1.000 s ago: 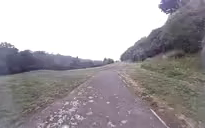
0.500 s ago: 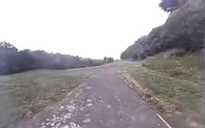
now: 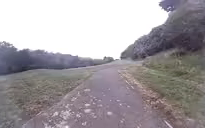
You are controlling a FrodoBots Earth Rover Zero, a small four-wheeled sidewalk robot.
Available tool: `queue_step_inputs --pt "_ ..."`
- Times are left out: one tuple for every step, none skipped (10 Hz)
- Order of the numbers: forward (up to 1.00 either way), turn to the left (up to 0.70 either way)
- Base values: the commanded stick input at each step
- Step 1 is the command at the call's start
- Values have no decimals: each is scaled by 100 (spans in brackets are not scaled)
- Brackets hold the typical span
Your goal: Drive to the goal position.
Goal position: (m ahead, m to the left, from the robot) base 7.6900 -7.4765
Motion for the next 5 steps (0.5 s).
queue_step_inputs --pt "45 0" --pt "45 0" --pt "45 -11" --pt "45 -12" --pt "45 -10"
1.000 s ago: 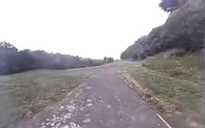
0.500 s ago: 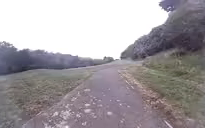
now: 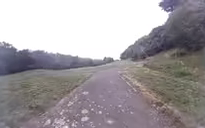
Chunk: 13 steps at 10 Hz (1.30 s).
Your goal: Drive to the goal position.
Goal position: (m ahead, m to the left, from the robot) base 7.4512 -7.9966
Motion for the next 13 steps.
queue_step_inputs --pt "45 -5" --pt "45 0" --pt "45 0" --pt "45 0" --pt "45 0" --pt "45 0" --pt "45 0" --pt "45 0" --pt "45 0" --pt "45 0" --pt "45 0" --pt "45 0" --pt "45 0"
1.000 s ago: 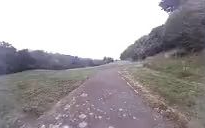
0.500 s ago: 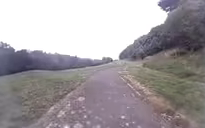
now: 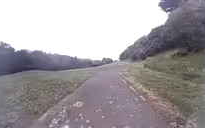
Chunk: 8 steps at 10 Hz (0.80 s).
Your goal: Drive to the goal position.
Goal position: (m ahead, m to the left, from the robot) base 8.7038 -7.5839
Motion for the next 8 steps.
queue_step_inputs --pt "45 0" --pt "45 0" --pt "45 0" --pt "45 0" --pt "45 0" --pt "45 0" --pt "45 0" --pt "45 0"
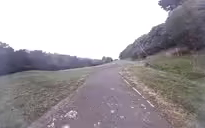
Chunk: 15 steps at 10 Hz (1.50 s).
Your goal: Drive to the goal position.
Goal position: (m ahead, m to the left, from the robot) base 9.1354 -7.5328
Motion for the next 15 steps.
queue_step_inputs --pt "45 0" --pt "45 0" --pt "45 0" --pt "45 0" --pt "45 0" --pt "45 0" --pt "45 0" --pt "45 0" --pt "45 0" --pt "45 0" --pt "45 0" --pt "45 0" --pt "45 0" --pt "45 0" --pt "45 0"
